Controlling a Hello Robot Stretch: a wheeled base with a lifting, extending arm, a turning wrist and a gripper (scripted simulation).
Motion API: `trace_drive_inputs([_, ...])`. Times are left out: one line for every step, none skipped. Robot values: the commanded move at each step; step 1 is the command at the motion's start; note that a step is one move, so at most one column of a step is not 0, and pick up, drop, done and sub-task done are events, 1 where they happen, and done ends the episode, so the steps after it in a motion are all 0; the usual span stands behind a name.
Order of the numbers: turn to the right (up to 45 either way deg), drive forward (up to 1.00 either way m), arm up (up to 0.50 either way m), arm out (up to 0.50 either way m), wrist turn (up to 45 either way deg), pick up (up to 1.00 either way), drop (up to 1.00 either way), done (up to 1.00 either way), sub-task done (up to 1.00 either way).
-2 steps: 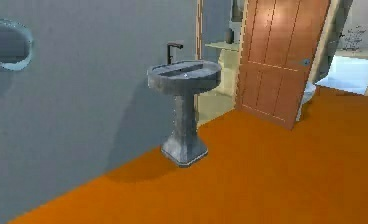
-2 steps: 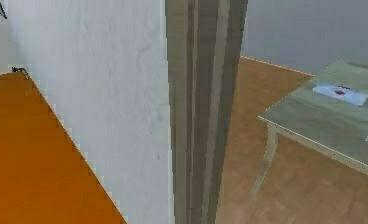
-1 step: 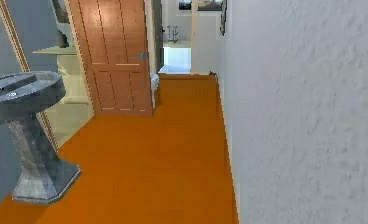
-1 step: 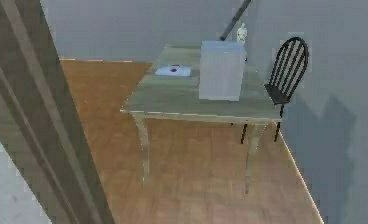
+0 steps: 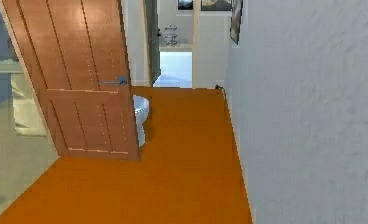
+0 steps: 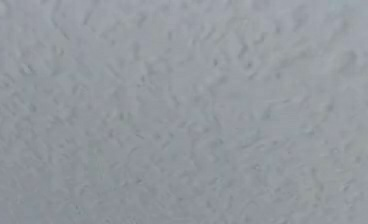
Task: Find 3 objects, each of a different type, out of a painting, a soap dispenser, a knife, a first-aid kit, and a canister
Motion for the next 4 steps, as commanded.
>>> trace_drive_inputs([0.0, 1.0, 0.0, 0.0, 0.0, 0.0, 0.0, 0.0, 0.0])
trace_drive_inputs([3.0, 0.0, 0.0, 0.0, 0.0, 0.0, 0.0, 0.0, 0.0])
trace_drive_inputs([0.0, 1.0, 0.0, 0.0, 0.0, 0.0, 0.0, 0.0, 0.0])
trace_drive_inputs([3.0, 0.0, 0.0, 0.0, 0.0, 0.0, 0.0, 0.0, 0.0])
